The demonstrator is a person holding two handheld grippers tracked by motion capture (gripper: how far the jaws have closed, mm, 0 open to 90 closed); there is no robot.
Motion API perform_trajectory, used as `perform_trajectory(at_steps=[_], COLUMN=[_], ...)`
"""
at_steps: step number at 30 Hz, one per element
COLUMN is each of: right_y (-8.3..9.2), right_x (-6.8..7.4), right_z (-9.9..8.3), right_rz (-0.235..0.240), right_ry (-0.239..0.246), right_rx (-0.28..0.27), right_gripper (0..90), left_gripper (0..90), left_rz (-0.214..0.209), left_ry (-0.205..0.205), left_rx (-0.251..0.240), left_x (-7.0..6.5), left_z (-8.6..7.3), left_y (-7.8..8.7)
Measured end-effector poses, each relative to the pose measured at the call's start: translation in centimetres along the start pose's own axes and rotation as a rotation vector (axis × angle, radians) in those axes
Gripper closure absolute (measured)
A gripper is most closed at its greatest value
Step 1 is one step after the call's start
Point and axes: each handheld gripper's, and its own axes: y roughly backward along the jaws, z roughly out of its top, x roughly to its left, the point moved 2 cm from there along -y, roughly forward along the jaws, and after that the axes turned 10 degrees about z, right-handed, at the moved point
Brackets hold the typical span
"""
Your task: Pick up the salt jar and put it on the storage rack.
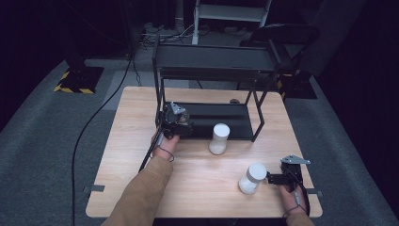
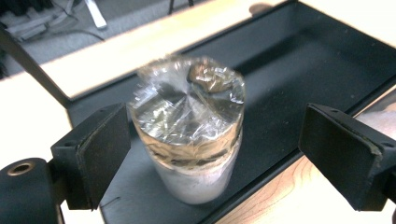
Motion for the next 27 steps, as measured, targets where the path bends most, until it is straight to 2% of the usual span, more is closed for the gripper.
perform_trajectory(at_steps=[4,7,16,27], right_y=[0.0,0.0,0.0,-0.2], right_x=[0.0,0.0,0.0,-0.3], right_z=[0.0,0.0,0.0,0.3], right_rz=[0.001,0.001,0.002,0.010], right_ry=[0.001,0.001,0.001,0.010], right_rx=[0.000,0.000,0.000,0.004], right_gripper=[1.5,1.5,1.5,1.5], left_gripper=[8.8,8.7,8.7,8.6], left_rz=[0.018,0.015,0.009,-0.014], left_ry=[-0.008,-0.002,-0.031,-0.004], left_rx=[-0.031,-0.062,-0.123,-0.145], left_x=[0.2,0.4,0.2,0.6], left_z=[0.1,-0.1,-0.7,-2.1], left_y=[2.0,3.5,8.2,12.2])
